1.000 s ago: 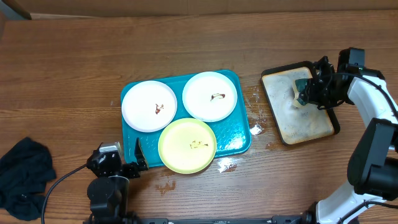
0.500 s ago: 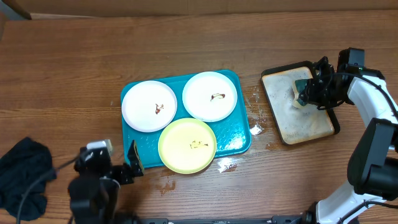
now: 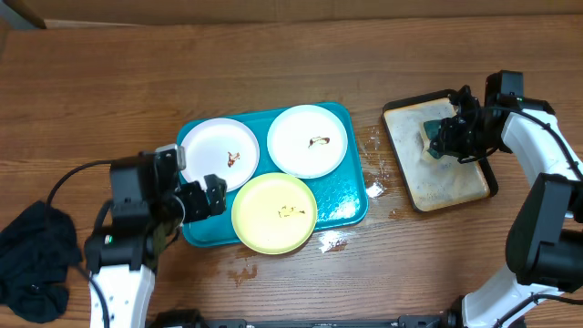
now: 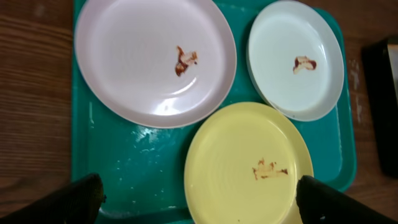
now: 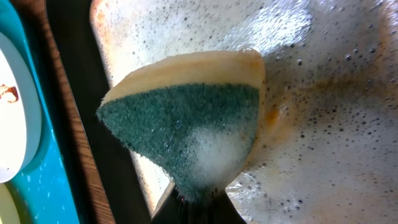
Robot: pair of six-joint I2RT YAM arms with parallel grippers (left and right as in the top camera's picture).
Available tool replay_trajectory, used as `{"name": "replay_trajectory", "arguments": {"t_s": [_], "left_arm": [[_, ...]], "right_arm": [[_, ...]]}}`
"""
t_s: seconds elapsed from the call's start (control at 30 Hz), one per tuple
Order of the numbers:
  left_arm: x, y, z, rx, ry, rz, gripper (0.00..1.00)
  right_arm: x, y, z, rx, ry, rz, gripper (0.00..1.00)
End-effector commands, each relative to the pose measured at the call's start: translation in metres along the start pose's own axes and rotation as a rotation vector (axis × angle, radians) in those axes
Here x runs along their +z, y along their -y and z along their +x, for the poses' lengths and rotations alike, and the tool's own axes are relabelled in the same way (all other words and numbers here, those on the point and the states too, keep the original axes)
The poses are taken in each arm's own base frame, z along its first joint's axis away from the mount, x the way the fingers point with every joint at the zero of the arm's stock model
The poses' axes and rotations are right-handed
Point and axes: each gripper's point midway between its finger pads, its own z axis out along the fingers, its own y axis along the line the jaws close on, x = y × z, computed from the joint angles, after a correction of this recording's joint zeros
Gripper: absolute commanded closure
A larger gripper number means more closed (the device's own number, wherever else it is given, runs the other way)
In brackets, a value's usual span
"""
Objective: Clean dirty plates on tray and stack at the side
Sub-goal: 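Move the left gripper to the rim of the top-right white plate and grip it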
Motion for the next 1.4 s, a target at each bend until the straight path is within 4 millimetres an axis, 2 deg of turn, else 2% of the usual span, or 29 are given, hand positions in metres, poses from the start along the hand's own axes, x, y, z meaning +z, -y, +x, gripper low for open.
{"name": "replay_trajectory", "arguments": {"t_s": [0.0, 0.07, 0.13, 0.17, 0.2, 0.37, 0.43, 0.5, 0.57, 0.6, 0.63, 0.7, 0.93, 0.97, 1.0, 1.03, 1.17, 1.27, 1.33, 1.37], "left_arm": [[0.006, 0.019, -0.003, 0.044, -0.038, 0.115, 0.00], [0.013, 0.022, 0.000, 0.045, -0.071, 0.146, 0.02], [0.017, 0.020, 0.000, 0.041, -0.081, 0.142, 0.18], [0.019, 0.019, 0.000, 0.038, -0.087, 0.139, 0.15], [0.020, 0.019, 0.000, 0.036, -0.090, 0.138, 0.00], [0.023, 0.013, -0.003, -0.003, -0.080, 0.104, 0.00], [0.022, 0.014, -0.004, -0.016, -0.078, 0.110, 0.13], [0.022, 0.015, -0.003, -0.020, -0.081, 0.112, 0.20], [0.022, 0.014, 0.000, -0.024, -0.093, 0.110, 0.32], [0.022, 0.016, 0.000, -0.024, -0.096, 0.120, 0.32], [0.021, 0.019, 0.001, -0.015, -0.099, 0.139, 0.24], [0.020, 0.026, 0.001, 0.002, -0.101, 0.183, 0.00], [0.018, 0.036, 0.002, 0.040, -0.105, 0.241, 0.00], [0.018, 0.036, 0.002, 0.049, -0.102, 0.240, 0.11], [0.018, 0.036, -0.001, 0.064, -0.092, 0.242, 0.30], [0.018, 0.036, -0.005, 0.074, -0.073, 0.239, 0.36], [0.015, 0.035, -0.031, 0.060, -0.032, 0.193, 0.47], [0.015, 0.035, -0.050, 0.062, -0.048, 0.153, 0.75], [0.018, 0.036, -0.062, 0.070, -0.073, 0.122, 0.83], [0.021, 0.037, -0.066, 0.080, -0.088, 0.111, 0.82]], "right_arm": [[-0.014, -0.011, -0.012, -0.026, 0.048, -0.015, 0.96], [-0.014, -0.011, -0.011, -0.023, 0.042, -0.016, 0.96], [-0.014, -0.011, -0.010, -0.022, 0.039, -0.016, 0.96], [-0.014, -0.011, -0.009, -0.020, 0.036, -0.017, 0.96], [-0.014, -0.011, -0.008, -0.019, 0.033, -0.017, 0.96], [-0.014, -0.013, -0.007, -0.016, 0.027, -0.028, 0.96], [-0.014, -0.013, -0.006, -0.015, 0.023, -0.028, 0.96], [-0.014, -0.013, -0.005, -0.014, 0.019, -0.028, 0.96], [-0.014, -0.013, -0.005, -0.013, 0.019, -0.028, 0.96], [-0.014, -0.013, -0.005, -0.014, 0.020, -0.028, 0.96], [-0.014, -0.013, -0.005, -0.013, 0.020, -0.028, 0.96], [-0.014, -0.013, -0.005, -0.014, 0.020, -0.028, 0.96], [-0.014, -0.014, -0.005, -0.014, 0.019, -0.032, 0.96], [-0.014, -0.014, -0.005, -0.014, 0.020, -0.036, 0.96], [-0.014, -0.014, -0.005, -0.014, 0.020, -0.037, 0.96], [-0.014, -0.014, -0.005, -0.014, 0.020, -0.037, 0.96], [-0.014, -0.014, -0.003, -0.010, 0.012, -0.037, 0.96], [-0.014, -0.016, -0.002, -0.009, 0.009, -0.044, 0.96], [-0.014, -0.016, -0.002, -0.008, 0.007, -0.044, 0.96], [-0.014, -0.016, -0.002, -0.008, 0.007, -0.044, 0.96]]}}
